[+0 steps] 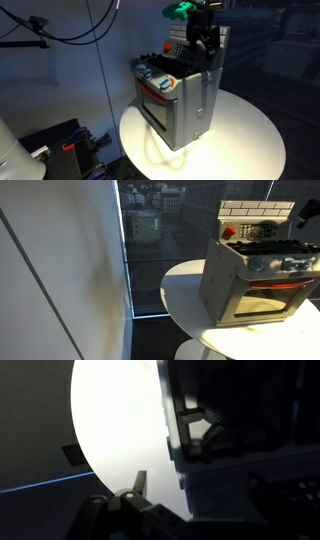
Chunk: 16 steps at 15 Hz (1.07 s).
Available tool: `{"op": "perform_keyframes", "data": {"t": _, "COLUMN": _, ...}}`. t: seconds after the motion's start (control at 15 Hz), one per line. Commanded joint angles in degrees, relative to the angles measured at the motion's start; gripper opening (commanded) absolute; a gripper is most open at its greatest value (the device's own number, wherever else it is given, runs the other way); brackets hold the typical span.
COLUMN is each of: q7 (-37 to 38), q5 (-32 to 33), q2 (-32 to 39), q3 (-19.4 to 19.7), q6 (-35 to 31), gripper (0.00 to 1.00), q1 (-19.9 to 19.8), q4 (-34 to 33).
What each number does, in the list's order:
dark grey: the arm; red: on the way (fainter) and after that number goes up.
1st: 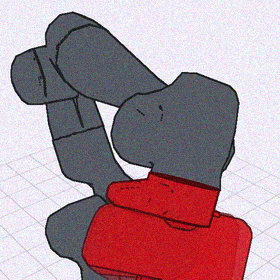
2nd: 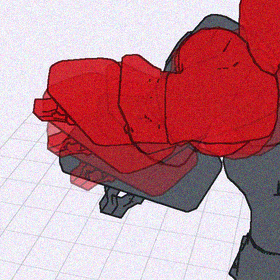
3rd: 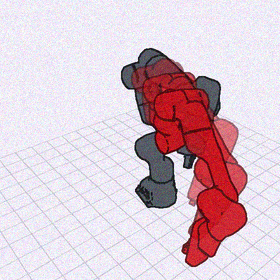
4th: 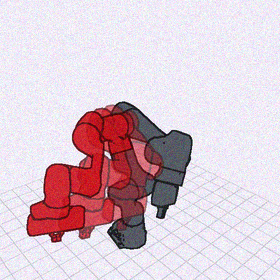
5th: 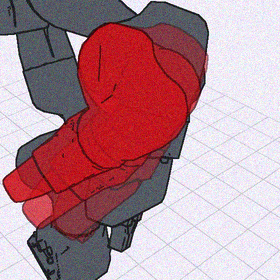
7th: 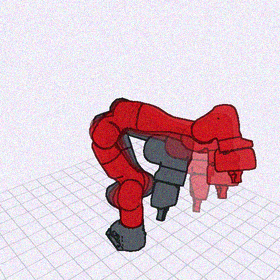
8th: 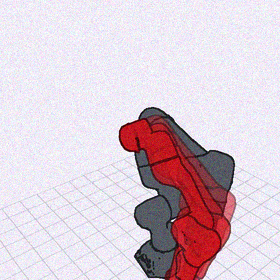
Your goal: Push the top orange button on the right side of the stove
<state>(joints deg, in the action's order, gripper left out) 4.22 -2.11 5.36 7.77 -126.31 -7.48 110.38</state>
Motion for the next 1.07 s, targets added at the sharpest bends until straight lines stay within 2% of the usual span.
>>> {"op": "perform_keyframes", "data": {"t": 0.0, "q7": -0.79, "q5": -1.62, "q2": 1.65, "q3": -0.25, "q6": 0.1, "gripper": 1.0, "q1": -0.19, "q4": -2.42}}
{"op": "perform_keyframes", "data": {"t": 1.0, "q7": -2.0, "q5": -2.4, "q2": 3.4, "q3": -0.89, "q6": -0.05, "gripper": 1.0, "q1": -0.24, "q4": -4.31}}
